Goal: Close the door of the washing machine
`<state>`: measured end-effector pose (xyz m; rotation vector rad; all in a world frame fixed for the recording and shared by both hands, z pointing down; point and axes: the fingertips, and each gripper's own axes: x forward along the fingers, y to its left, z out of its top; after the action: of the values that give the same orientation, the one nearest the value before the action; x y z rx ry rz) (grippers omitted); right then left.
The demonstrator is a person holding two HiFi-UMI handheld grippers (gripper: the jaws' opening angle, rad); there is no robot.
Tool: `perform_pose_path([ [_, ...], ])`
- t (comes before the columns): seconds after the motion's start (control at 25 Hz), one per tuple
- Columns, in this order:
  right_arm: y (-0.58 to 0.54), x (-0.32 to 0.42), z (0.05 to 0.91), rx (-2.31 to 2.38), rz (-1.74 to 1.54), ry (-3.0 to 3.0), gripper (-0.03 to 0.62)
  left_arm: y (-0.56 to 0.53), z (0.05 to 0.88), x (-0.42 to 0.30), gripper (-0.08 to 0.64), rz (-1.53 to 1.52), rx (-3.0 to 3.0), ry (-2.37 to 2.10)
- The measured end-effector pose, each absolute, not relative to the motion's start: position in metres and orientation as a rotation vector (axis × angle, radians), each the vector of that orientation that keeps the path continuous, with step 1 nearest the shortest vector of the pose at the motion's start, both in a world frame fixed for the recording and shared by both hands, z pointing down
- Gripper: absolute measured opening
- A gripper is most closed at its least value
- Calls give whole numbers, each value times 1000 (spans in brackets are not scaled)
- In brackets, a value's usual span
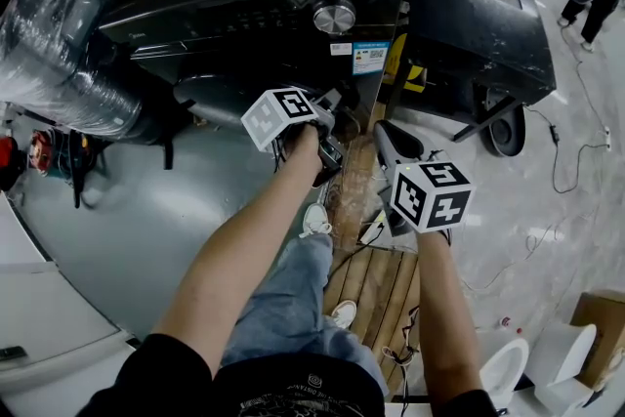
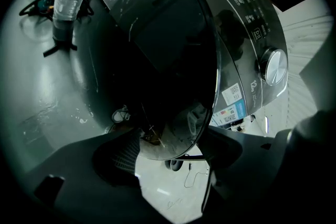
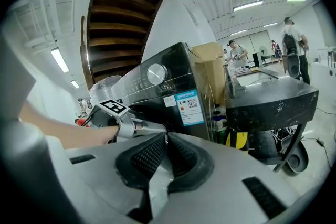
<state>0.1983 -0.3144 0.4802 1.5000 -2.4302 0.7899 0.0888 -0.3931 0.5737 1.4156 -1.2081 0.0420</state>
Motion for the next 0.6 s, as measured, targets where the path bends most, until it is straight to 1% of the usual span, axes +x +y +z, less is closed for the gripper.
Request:
perform_pose_path([
  [0.6,-328,198,490,1455,802,-2429,23,-414,576,97,365,-11,1442,-1163],
])
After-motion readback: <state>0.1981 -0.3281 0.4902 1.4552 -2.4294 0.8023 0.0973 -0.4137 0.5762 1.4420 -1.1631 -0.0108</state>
